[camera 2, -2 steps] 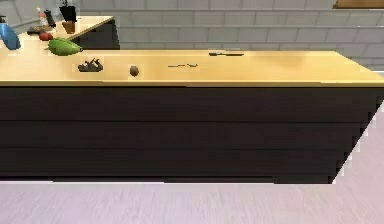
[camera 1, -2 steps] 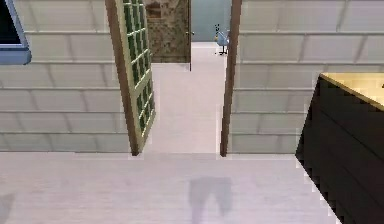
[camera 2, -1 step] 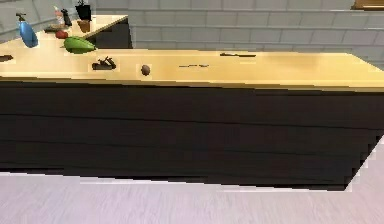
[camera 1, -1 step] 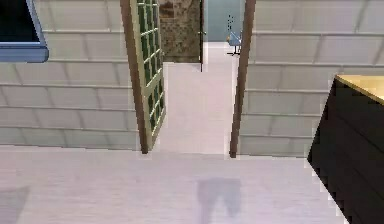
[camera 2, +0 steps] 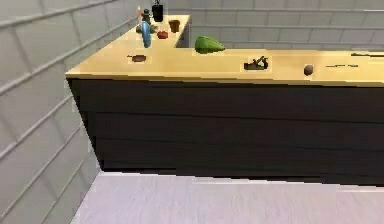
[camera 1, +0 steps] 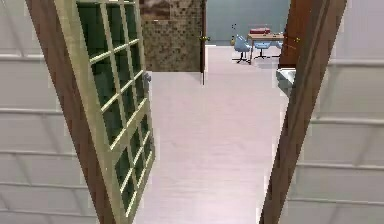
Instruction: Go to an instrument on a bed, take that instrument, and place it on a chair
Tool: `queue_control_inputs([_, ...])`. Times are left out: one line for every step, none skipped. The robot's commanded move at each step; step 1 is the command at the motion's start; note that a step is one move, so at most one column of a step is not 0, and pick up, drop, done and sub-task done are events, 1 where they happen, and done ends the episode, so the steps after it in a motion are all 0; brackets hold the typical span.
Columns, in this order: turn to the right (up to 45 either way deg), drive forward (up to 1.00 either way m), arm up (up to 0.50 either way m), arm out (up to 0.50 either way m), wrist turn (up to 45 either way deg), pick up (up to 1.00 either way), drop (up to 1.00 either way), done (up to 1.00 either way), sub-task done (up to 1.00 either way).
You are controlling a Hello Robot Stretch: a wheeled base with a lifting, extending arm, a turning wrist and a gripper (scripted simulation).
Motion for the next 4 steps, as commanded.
queue_control_inputs([0.0, 1.00, 0.00, 0.00, 0.0, 0.00, 0.00, 0.00, 0.00])
queue_control_inputs([0.0, 0.95, 0.00, 0.00, 0.0, 0.00, 0.00, 0.00, 0.00])
queue_control_inputs([-39.0, 0.00, 0.00, 0.00, 0.0, 0.00, 0.00, 0.00, 0.00])
queue_control_inputs([-3.0, 0.00, 0.00, 0.00, 0.0, 0.00, 0.00, 0.00, 0.00])
